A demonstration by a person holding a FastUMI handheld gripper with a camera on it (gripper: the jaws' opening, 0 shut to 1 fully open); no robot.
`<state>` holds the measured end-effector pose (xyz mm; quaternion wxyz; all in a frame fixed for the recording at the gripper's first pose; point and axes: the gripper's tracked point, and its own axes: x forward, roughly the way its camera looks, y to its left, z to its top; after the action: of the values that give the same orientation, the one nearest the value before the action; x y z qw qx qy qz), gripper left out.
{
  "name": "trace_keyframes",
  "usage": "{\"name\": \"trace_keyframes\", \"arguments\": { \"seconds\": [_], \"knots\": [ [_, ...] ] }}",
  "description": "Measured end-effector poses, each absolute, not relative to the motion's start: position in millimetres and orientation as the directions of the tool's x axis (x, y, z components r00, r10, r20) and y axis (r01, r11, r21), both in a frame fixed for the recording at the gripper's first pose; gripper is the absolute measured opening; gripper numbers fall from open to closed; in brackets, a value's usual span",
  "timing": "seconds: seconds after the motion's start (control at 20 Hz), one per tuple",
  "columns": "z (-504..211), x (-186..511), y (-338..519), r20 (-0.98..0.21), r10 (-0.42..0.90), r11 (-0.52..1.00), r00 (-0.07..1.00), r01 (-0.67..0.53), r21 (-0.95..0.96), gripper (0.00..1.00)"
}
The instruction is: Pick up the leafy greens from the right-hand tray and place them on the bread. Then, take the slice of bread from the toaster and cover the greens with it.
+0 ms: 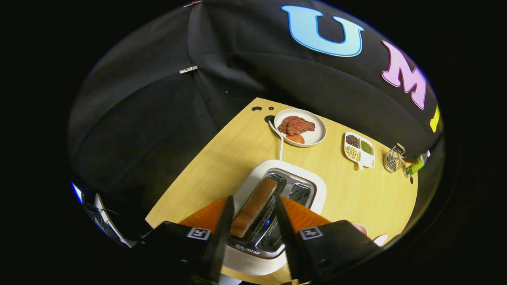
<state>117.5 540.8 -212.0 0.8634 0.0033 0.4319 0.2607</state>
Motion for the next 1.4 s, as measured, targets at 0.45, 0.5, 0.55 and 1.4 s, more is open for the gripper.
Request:
{"name": "trace_keyframes", "arguments": {
  "seconds": [0.45, 0.5, 0.55, 1.4],
  "knots": [
    [-194.4, 119.0, 521.6, -0.724, 0.453, 0.889, 0.520, -0.326, 0.322, 0.12],
    [-185.5, 119.7, 518.5, -0.712, 0.462, 0.884, 0.528, -0.338, 0.323, 0.12],
    [-176.3, 118.6, 517.8, -0.698, 0.477, 0.877, 0.534, -0.344, 0.336, 0.12],
    [-132.4, 78.0, 331.6, -0.591, 0.506, 0.853, 0.628, -0.262, 0.452, 0.12]
  ]
}}
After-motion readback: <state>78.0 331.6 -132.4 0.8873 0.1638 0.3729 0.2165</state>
